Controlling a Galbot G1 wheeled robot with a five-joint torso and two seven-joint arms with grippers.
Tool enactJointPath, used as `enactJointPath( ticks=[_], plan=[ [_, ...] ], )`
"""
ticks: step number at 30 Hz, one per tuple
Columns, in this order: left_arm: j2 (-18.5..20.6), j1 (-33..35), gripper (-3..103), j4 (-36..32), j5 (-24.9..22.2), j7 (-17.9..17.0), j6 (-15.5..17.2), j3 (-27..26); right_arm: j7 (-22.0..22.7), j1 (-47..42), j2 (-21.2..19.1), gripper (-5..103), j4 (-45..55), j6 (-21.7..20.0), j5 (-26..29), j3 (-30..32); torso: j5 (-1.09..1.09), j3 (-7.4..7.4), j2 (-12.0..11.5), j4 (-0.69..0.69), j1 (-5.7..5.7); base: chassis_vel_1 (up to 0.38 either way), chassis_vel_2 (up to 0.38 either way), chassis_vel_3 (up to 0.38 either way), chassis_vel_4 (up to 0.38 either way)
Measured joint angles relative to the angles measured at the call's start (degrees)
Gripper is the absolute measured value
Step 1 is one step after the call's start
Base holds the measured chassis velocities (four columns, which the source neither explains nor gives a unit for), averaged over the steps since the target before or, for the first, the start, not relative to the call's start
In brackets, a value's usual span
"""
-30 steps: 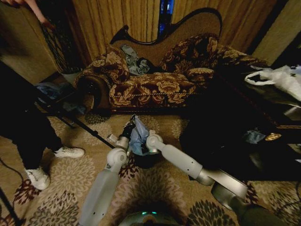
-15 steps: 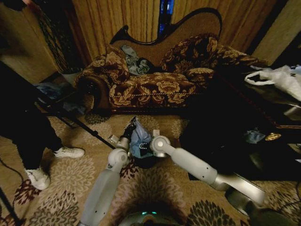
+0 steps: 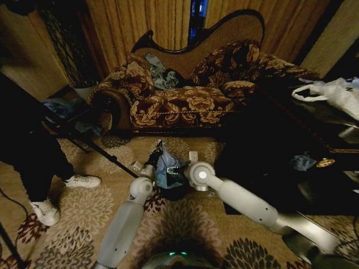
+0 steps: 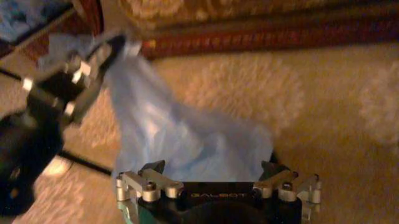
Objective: Place a garbage bag over the trash bin.
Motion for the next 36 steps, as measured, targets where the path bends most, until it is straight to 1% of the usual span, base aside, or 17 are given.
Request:
enactJointPath(
  ticks=[1,3,8,10,11,12,16,20,22,24,25,27,28,29,32,33,36],
  plan=[
    [0.0,0.0,0,0.0,0.0,0.0,0.0,0.0,0.0,0.0,0.0,100,0.0,0.0,0.0,0.0,0.0,0.0,0.0,0.0,0.0,0.0,0.0,0.0,0.0],
    [0.1,-0.3,0,0.5,-0.5,0.1,0.1,0.1,-2.7,-0.5,-1.3,100,0.4,-0.6,-1.6,2.5,0.0,0.0,0.0,-0.01,0.0,0.0,0.0,0.0,0.0],
    [0.3,-0.3,0,0.9,-1.1,0.1,0.3,0.1,-3.4,-0.6,-1.9,100,1.8,-0.6,-0.4,5.4,0.0,0.0,0.0,-0.01,0.0,0.0,0.0,0.0,0.0],
    [0.4,0.1,0,0.7,-1.3,0.1,0.5,0.3,-4.8,-0.2,-0.7,100,0.2,0.3,-0.3,6.5,-0.01,0.0,0.0,-0.01,0.0,0.0,0.0,0.0,0.0],
    [0.6,0.4,0,0.1,-1.5,0.1,0.7,0.4,-7.0,-0.1,0.8,100,-2.5,1.1,-2.5,6.5,0.0,0.0,0.0,0.0,0.0,0.0,0.0,0.0,0.0],
    [0.6,0.4,0,0.1,-1.5,0.1,0.7,0.4,-7.0,-0.1,0.8,100,-2.5,1.1,-2.5,6.5,0.0,0.0,0.0,0.0,0.0,0.0,0.0,0.0,0.0],
    [1.1,0.7,0,-0.5,-1.8,0.1,1.2,0.7,-15.1,-0.2,5.3,100,-12.3,2.3,-9.7,6.7,-0.01,0.0,0.0,0.01,0.0,0.0,0.0,0.0,0.0],
    [1.1,0.8,0,-0.5,-1.7,0.1,1.2,0.7,-17.7,-0.1,6.6,100,-15.4,2.5,-12.3,6.8,-0.01,0.0,0.0,0.0,0.0,0.0,0.0,0.0,0.0],
    [1.0,1.1,0,-0.6,-1.4,0.1,1.2,0.5,-18.7,0.3,8.8,103,-19.3,2.9,-14.2,5.8,-0.02,0.0,0.0,-0.01,0.0,0.0,0.0,0.0,0.0],
    [0.9,1.4,0,-0.9,-1.1,0.1,1.2,0.3,-15.0,0.5,11.4,97,-21.2,4.4,-11.9,4.8,-0.02,0.0,0.0,0.0,0.0,0.0,0.0,0.0,0.0],
    [0.9,1.4,0,-0.9,-1.1,0.1,1.2,0.3,-15.0,0.5,11.4,97,-21.2,4.4,-11.9,4.8,-0.02,0.0,0.0,0.0,0.0,0.0,0.0,0.0,0.0],
    [0.6,1.5,0,-0.9,-0.7,0.1,1.1,0.3,-11.9,0.5,13.2,93,-22.1,5.0,-9.5,4.4,-0.02,0.0,0.0,0.02,0.0,0.0,0.0,0.0,0.0],
    [0.3,1.6,0,-0.9,-0.3,0.1,1.0,0.3,-10.6,0.5,14.6,87,-22.9,5.5,-8.3,4.2,-0.03,0.0,0.0,0.01,0.0,0.0,0.0,0.0,0.0],
    [0.3,1.6,0,-0.9,-0.3,0.1,1.0,0.3,-10.6,0.5,14.6,87,-22.9,5.5,-8.3,4.2,-0.03,0.0,0.0,0.01,0.0,0.0,0.0,0.0,0.0],
    [-0.1,1.9,0,-0.9,0.0,0.1,0.8,0.2,-10.8,1.3,17.7,71,-27.2,6.4,-8.4,4.4,-0.02,0.0,0.0,0.0,0.0,0.0,0.0,0.0,0.0],
    [-0.1,1.9,0,-0.9,0.0,0.1,0.8,0.2,-10.8,1.3,17.7,71,-27.2,6.4,-8.4,4.4,-0.02,0.0,0.0,0.0,0.0,0.0,0.0,0.0,0.0],
    [0.0,2.4,0,-1.5,0.1,0.2,0.7,0.1,-11.7,2.9,18.6,54,-29.6,6.1,-8.0,4.5,-0.02,0.0,0.0,0.01,0.0,0.0,0.0,0.0,0.0]
  ],
)
